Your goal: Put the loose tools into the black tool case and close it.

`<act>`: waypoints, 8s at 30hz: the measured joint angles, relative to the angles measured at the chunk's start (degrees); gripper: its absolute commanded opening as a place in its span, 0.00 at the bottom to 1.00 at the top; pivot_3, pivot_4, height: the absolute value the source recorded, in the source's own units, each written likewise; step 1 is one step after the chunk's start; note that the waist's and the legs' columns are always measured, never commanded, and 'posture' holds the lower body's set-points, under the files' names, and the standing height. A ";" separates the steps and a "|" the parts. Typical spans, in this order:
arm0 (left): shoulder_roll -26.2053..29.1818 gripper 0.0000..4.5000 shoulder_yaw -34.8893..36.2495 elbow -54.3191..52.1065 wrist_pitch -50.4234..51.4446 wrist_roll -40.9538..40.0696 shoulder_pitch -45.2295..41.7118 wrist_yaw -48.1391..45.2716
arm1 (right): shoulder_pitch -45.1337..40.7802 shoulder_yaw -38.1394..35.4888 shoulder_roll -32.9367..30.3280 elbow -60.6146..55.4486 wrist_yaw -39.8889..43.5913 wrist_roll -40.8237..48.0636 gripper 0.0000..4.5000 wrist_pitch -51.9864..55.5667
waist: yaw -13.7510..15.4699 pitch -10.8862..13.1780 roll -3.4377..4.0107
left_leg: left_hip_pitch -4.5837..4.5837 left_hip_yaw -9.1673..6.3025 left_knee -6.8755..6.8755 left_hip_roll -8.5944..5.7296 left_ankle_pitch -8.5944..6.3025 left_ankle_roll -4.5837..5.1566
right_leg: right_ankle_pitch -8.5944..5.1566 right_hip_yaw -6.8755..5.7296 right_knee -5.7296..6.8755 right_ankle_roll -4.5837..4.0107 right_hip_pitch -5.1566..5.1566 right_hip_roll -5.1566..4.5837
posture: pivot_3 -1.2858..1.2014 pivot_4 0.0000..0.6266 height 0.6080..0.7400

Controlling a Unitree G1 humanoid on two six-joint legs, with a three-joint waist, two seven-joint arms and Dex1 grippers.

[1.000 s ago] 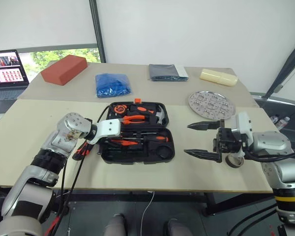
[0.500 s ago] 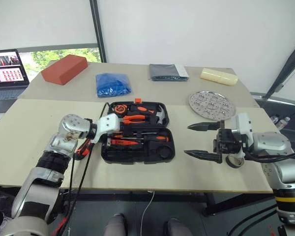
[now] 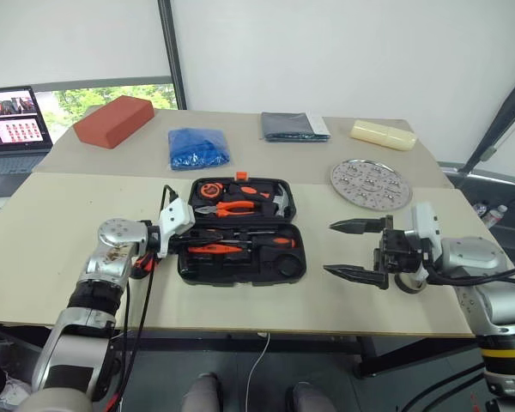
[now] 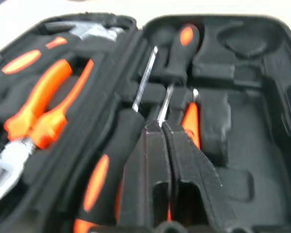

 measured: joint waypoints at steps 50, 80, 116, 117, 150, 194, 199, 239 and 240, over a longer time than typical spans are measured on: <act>11.26 0.99 44.33 -49.25 39.05 -26.47 53.35 26.41 | -4.58 1.29 8.83 12.22 0.50 -3.93 1.00 -15.91 | -0.14 0.02 0.36 | 0.95 0.25 -0.38 0.30 -0.61 -0.61 | -0.65 -0.33 -0.19 -0.62 0.31 -0.22 | 0.52 0.24 1.00; 22.13 0.38 13.94 -25.78 22.62 -13.91 16.56 3.86 | -0.61 -0.93 3.56 -2.30 -4.18 -1.86 1.00 -7.19 | 0.79 0.24 0.21 | 0.67 0.28 -0.38 0.28 -0.73 -0.79 | -0.61 -0.31 -0.29 -0.77 0.23 -0.12 | 0.52 0.24 1.00; 9.78 0.99 -8.79 -24.56 7.66 1.60 4.26 -4.46 | 4.10 -3.05 1.76 -2.65 -5.57 -0.57 1.00 -6.47 | -0.17 0.26 0.25 | 0.67 0.15 -0.17 0.28 -0.40 -0.16 | -0.45 -0.14 -0.14 -0.25 0.64 0.09 | 0.52 0.24 1.00; 8.24 0.99 -7.57 -22.99 8.25 -1.18 4.18 -5.75 | 3.94 -2.99 2.10 -1.99 -5.57 -0.62 1.00 -6.55 | -0.12 0.26 0.25 | 0.66 0.15 -0.15 0.28 -0.40 -0.16 | -0.44 -0.15 -0.13 -0.25 0.64 0.09 | 0.52 0.24 1.00; -1.43 0.00 -3.54 -12.51 3.35 -1.70 9.72 1.35 | 7.95 -2.62 4.10 -0.63 -7.91 -1.16 1.00 -7.37 | -0.08 0.01 0.63 | 1.30 0.11 -0.03 0.28 -0.42 -0.20 | -0.71 -0.14 -0.12 -0.16 1.29 0.08 | 0.52 0.24 1.00; -0.53 0.99 8.53 -54.13 12.78 -29.94 41.23 4.97 | 21.55 -8.51 -20.55 2.28 -6.64 -9.93 1.00 9.17 | -0.70 -0.11 0.91 | 0.92 -0.02 -0.31 -0.17 -0.58 0.06 | -1.07 0.08 -0.46 -0.04 0.95 -0.17 | 0.52 0.24 1.00; 0.03 1.00 8.31 -54.43 13.42 -29.86 41.33 4.88 | 12.86 0.72 -20.87 10.03 -5.95 -15.37 0.88 11.69 | -0.24 -0.10 0.90 | 0.83 0.02 -0.29 -0.26 -0.65 0.15 | -1.11 0.19 -0.45 0.05 0.82 -0.19 | 0.52 0.24 1.00; -0.97 1.00 16.51 -60.30 11.24 -27.90 55.11 15.52 | -28.90 31.10 5.11 3.13 3.79 -13.69 0.00 32.37 | -0.40 0.10 0.75 | 0.66 0.13 -0.14 -0.36 -0.89 -0.24 | -0.75 0.53 -0.32 -0.49 0.23 -0.20 | 0.52 0.24 1.00; -1.02 1.00 16.51 -60.30 11.10 -27.76 55.04 15.68 | -29.32 31.86 5.40 3.67 3.62 -14.19 0.00 32.48 | -0.42 0.10 0.75 | 0.64 0.14 -0.14 -0.35 -0.88 -0.22 | -0.74 0.53 -0.31 -0.51 0.21 -0.20 | 0.52 0.24 1.00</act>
